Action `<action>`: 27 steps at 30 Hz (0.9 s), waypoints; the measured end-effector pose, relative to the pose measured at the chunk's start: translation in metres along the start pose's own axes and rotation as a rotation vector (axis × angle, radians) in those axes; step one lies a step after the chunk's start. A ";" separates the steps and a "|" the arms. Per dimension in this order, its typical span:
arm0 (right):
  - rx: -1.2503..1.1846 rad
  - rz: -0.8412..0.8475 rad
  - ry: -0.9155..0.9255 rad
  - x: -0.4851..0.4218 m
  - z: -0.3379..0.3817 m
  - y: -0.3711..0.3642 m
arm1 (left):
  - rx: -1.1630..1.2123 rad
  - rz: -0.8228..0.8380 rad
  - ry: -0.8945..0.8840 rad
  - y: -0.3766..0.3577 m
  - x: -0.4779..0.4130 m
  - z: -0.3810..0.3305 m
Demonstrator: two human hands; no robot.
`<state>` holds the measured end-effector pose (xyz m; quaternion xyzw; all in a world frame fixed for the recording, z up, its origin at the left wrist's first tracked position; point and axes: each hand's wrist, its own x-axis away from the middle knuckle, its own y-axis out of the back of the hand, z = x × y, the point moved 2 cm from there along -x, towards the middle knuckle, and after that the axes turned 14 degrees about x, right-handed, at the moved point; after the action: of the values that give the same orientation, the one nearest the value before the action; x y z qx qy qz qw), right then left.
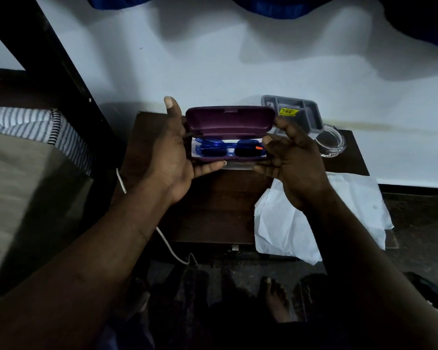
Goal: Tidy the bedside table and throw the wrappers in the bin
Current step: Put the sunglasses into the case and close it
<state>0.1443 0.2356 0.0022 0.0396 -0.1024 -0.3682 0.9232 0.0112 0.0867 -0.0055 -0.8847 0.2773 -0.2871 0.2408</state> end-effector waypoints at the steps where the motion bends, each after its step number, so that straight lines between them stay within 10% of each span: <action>1: -0.011 -0.001 0.000 0.000 0.000 -0.001 | -0.003 0.002 -0.002 0.001 -0.001 0.000; 27: -0.122 0.030 -0.041 0.000 0.000 -0.007 | 0.080 0.028 0.006 0.002 -0.011 0.008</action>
<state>0.1397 0.2308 0.0016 -0.0257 -0.0992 -0.3607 0.9270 0.0076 0.0941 -0.0167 -0.8695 0.2785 -0.2975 0.2792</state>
